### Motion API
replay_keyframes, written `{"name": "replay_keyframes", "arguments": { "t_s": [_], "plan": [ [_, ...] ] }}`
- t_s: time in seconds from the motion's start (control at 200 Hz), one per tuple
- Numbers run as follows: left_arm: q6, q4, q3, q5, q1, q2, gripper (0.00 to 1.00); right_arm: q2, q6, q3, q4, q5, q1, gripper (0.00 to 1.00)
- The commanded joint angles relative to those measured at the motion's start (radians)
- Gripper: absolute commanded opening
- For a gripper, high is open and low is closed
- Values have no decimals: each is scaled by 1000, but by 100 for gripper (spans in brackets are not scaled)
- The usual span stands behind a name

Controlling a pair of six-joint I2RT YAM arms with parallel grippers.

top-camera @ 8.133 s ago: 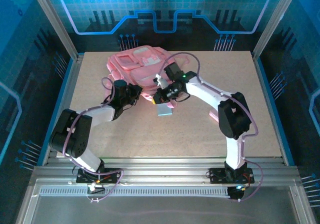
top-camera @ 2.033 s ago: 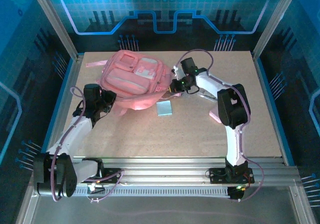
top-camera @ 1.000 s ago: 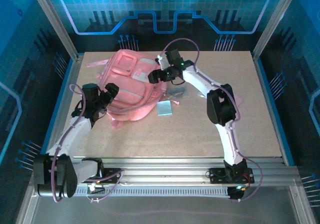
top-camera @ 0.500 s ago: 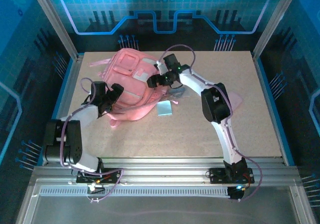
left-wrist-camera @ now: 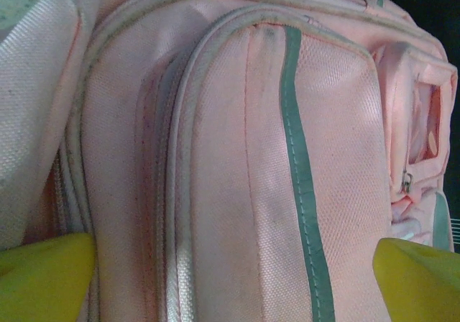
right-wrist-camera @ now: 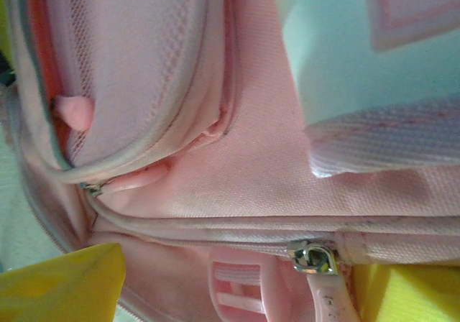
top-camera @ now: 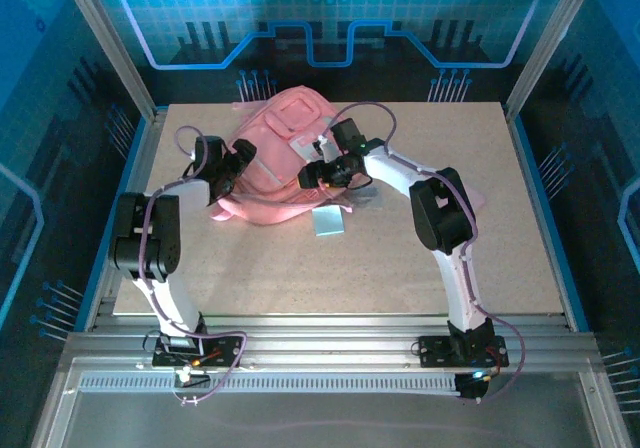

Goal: Pack the student bag

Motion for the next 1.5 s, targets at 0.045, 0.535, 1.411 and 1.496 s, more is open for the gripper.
{"name": "replay_keyframes", "arguments": {
  "t_s": [0.045,0.535,1.411,1.496],
  "plan": [
    [75,-113,71,87,-47,-1,99,-98,42,4,8,-151,64,80],
    [401,-589,266,-85,-228,-198,95,-318,116,-301,53,92,-165,75],
    [106,-473,292,52,-415,127,70,-35,395,-247,273,79,-242,33],
    [81,-449,274,56,-414,138,70,-32,398,-256,281,81,-241,25]
  ]
}}
